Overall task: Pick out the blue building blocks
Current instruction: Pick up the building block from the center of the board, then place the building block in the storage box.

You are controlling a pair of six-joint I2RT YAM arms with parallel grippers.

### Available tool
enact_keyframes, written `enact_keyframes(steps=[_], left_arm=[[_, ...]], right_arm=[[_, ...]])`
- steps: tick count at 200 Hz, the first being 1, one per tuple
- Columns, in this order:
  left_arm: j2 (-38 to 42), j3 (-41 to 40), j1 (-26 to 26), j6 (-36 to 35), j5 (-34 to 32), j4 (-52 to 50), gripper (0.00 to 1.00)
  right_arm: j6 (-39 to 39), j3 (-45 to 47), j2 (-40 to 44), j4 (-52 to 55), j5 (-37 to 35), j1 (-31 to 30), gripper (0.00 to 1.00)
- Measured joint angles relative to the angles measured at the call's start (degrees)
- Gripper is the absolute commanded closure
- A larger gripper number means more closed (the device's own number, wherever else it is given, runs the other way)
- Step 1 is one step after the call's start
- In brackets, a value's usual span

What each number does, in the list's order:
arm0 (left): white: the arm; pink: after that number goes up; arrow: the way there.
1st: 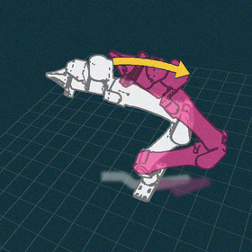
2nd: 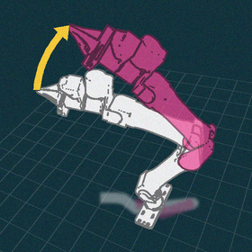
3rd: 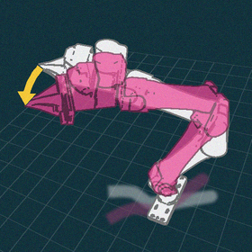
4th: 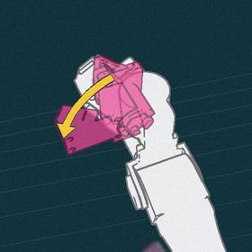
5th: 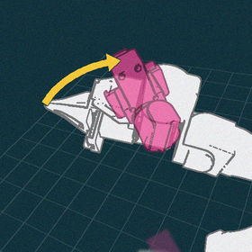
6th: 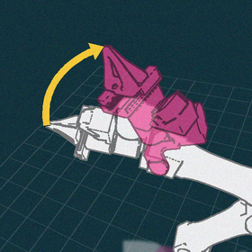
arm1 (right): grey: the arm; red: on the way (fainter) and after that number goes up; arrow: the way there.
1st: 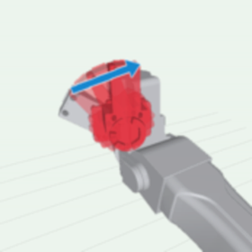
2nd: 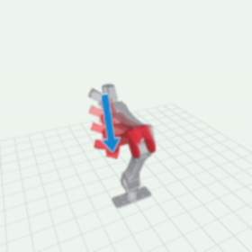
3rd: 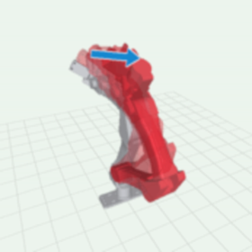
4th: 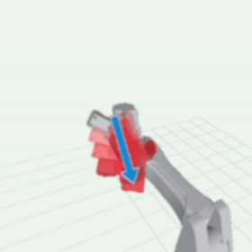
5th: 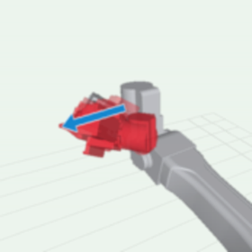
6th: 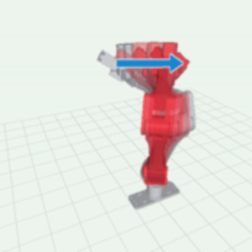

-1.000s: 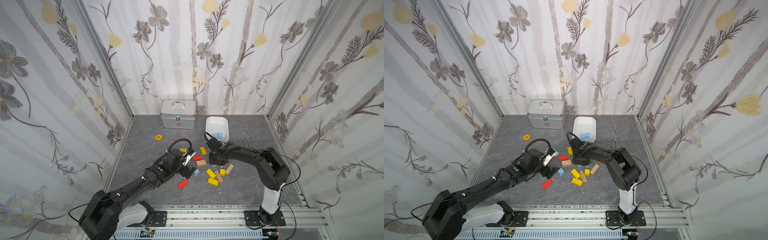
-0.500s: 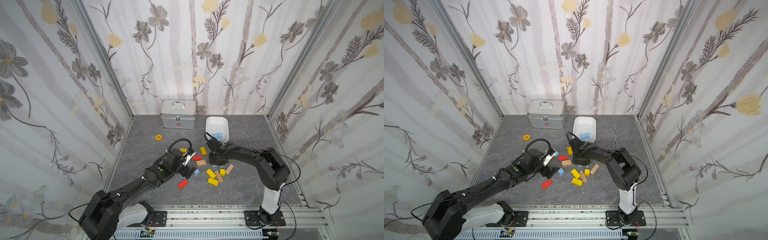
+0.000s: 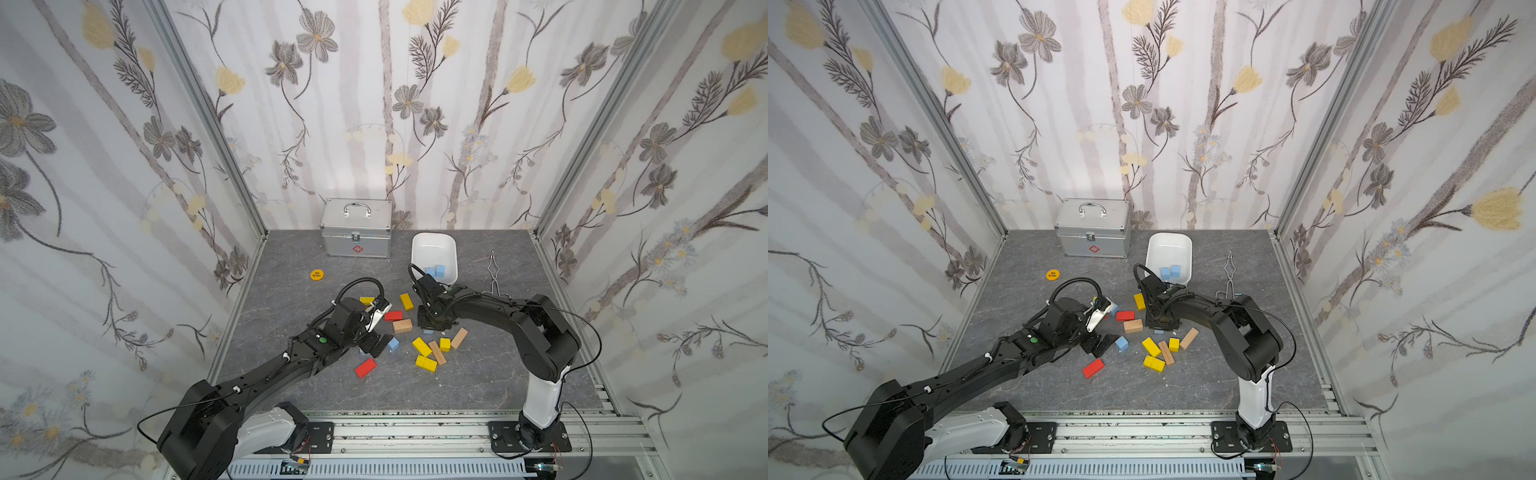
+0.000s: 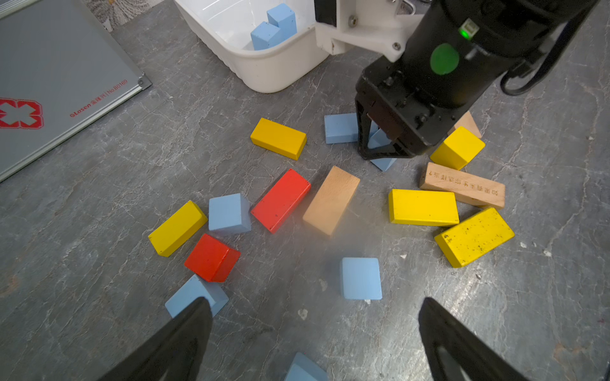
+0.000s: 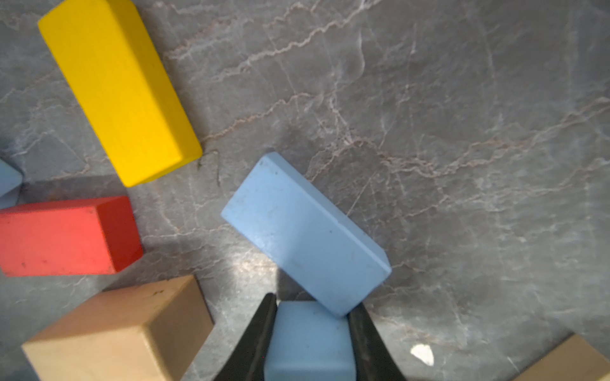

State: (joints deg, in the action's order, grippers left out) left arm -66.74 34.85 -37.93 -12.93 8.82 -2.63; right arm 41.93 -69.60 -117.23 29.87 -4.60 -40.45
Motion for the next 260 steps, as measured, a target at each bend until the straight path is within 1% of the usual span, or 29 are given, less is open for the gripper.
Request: enact_keyframes(steps=[7, 78, 154, 207, 260], left_arm=[[0.09, 0.0, 0.0, 0.0, 0.0, 0.11, 0.0], [1.36, 0.0, 0.0, 0.04, -0.26, 1.36, 0.0], [2.38, 2.43, 0.0, -0.17, -2.01, 1.57, 0.0], [2.97, 6.51, 0.0, -0.15, -2.32, 2.03, 0.0], [1.55, 9.05, 0.55, -0.7, -1.66, 2.38, 0.0]], right_arm=[[0.0, 0.0, 0.22, 0.0, 0.02, 0.0, 1.0], [-0.02, 0.87, 3.04, -0.22, 0.0, -0.11, 1.0], [-0.2, 1.73, 11.02, -1.27, -1.73, -0.2, 1.0], [-2.16, -1.2, 14.19, -1.25, -3.67, 0.13, 1.0], [-4.33, -6.62, 15.28, -1.27, -4.46, 2.6, 1.0]])
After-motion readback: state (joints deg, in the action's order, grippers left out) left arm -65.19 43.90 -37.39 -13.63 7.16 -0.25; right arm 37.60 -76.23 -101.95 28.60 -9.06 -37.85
